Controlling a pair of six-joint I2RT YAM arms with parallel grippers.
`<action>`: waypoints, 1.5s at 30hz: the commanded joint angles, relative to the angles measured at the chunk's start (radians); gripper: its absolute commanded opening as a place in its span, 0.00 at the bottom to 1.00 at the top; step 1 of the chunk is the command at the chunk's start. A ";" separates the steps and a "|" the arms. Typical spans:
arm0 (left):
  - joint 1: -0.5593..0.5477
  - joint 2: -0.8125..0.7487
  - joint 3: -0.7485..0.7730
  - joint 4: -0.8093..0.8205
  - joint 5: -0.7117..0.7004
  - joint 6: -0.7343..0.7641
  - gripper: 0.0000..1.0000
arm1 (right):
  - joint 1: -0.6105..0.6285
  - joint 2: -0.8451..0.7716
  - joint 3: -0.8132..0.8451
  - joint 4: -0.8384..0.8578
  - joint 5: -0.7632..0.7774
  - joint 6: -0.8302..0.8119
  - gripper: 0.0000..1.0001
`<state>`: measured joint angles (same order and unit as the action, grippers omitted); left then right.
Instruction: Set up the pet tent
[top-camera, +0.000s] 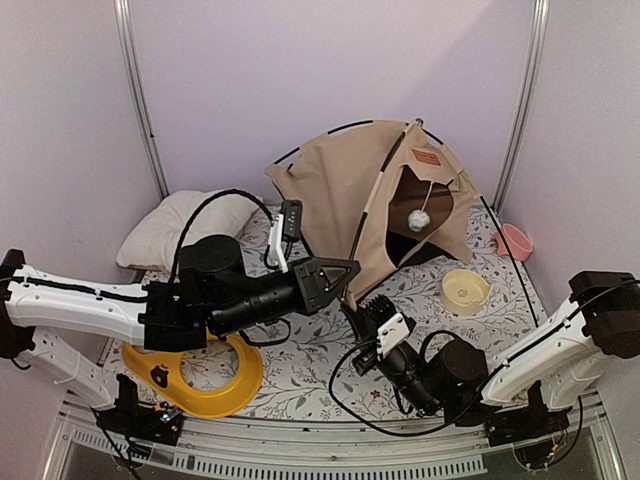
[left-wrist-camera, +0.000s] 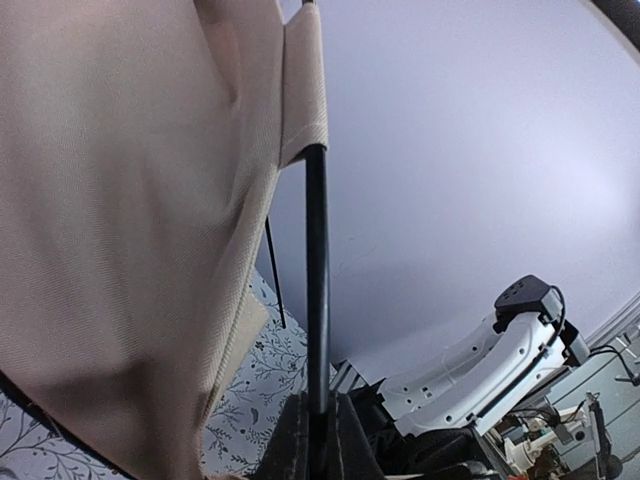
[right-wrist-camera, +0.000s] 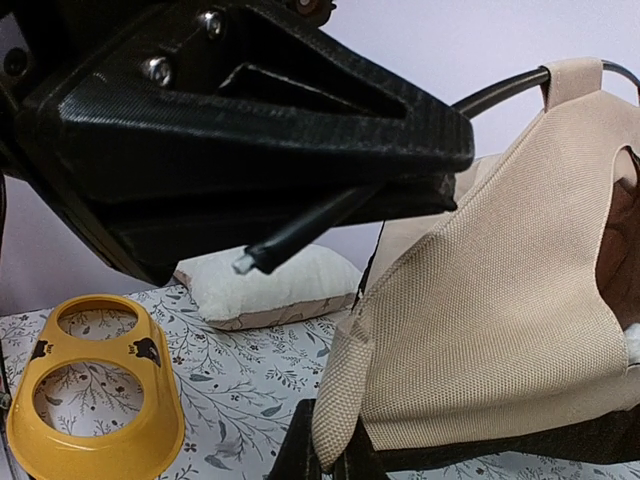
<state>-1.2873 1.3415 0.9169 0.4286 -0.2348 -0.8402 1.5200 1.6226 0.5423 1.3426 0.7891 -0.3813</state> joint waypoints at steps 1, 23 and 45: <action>0.081 0.009 0.074 0.174 -0.146 0.026 0.00 | 0.093 0.041 -0.005 -0.154 -0.110 0.001 0.00; 0.111 0.087 0.054 0.225 -0.201 0.057 0.00 | 0.123 -0.013 0.004 -0.177 -0.086 -0.033 0.00; 0.139 0.123 0.012 0.337 -0.006 0.002 0.00 | 0.122 -0.162 -0.036 -0.330 -0.162 0.054 0.00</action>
<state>-1.2236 1.4693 0.9276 0.6033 -0.1238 -0.8070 1.5578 1.4796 0.5354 1.1191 0.8082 -0.3496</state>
